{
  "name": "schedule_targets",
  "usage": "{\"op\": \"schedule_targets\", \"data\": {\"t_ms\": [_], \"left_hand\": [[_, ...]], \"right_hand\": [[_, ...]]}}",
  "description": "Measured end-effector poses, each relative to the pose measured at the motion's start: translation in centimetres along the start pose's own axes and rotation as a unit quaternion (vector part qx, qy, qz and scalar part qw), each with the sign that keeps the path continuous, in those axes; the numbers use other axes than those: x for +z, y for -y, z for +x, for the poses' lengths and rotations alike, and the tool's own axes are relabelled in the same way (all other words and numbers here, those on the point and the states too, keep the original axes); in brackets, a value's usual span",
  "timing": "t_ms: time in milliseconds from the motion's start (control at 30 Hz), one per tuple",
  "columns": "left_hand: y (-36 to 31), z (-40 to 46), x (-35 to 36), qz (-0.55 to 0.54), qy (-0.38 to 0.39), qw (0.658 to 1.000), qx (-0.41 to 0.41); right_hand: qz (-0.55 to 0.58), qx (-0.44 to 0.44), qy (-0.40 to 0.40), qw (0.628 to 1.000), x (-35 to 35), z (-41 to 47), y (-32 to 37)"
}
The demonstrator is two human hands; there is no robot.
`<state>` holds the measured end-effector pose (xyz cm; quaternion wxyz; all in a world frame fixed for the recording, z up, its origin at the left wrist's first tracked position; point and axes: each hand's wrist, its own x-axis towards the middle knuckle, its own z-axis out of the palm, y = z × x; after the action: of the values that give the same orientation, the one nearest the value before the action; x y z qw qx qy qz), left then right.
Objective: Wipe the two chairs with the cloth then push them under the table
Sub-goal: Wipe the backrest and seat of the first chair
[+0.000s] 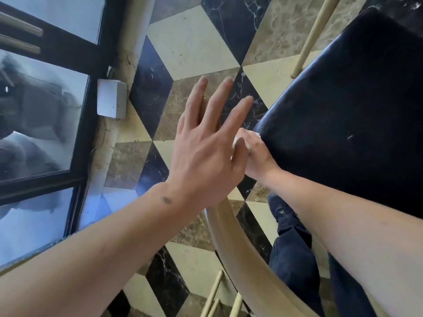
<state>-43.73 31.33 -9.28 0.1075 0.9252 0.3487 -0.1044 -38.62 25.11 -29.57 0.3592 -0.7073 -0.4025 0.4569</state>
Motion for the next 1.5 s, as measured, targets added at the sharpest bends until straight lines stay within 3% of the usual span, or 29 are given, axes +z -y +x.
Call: {"op": "schedule_targets", "data": {"t_ms": [167,333,533,633,700,833,1033,1133,1233,1367,1500], "left_hand": [[-0.2,-0.2,0.4,0.002,-0.014,1.000,0.004],[-0.2,-0.1,0.3,0.003,-0.012,1.000,0.013],[-0.4,0.0,-0.1,-0.005,-0.013,1.000,0.012],[-1.1,-0.2,0.0,-0.027,-0.014,1.000,-0.010],[-0.9,-0.4,0.0,-0.041,-0.017,0.999,-0.019],[0.3,-0.5,0.1,-0.016,-0.013,1.000,0.024],[-0.5,-1.4,0.6,0.075,-0.021,0.997,0.025],[-6.3,-5.2,2.0,0.026,0.001,0.998,0.062],[-13.7,-11.4,4.0,-0.041,0.074,0.992,0.096],[-19.3,-16.5,5.9,-0.130,0.154,0.977,0.073],[-21.4,-18.7,6.7,-0.091,0.158,0.982,0.051]], "right_hand": [[0.004,0.037,0.084,0.996,-0.4,1.3,-3.1],[0.070,0.020,0.049,0.996,-1.3,0.7,-1.8],[0.057,-0.095,0.014,0.994,-2.1,-1.3,3.3],[0.047,-0.168,-0.046,0.984,-2.1,-2.3,5.6],[0.041,-0.189,-0.027,0.981,-2.9,-3.0,6.4],[0.096,-0.088,0.071,0.989,-7.2,-4.9,6.1],[0.107,0.098,0.002,0.989,-18.5,-13.6,-0.7],[0.084,0.196,-0.058,0.975,-22.1,-20.5,-5.1],[0.100,0.259,-0.071,0.958,-22.3,-27.2,-8.7],[0.132,0.309,-0.096,0.937,-18.7,-33.2,-11.2],[0.191,0.290,-0.023,0.938,-15.5,-36.9,-11.4]]}}
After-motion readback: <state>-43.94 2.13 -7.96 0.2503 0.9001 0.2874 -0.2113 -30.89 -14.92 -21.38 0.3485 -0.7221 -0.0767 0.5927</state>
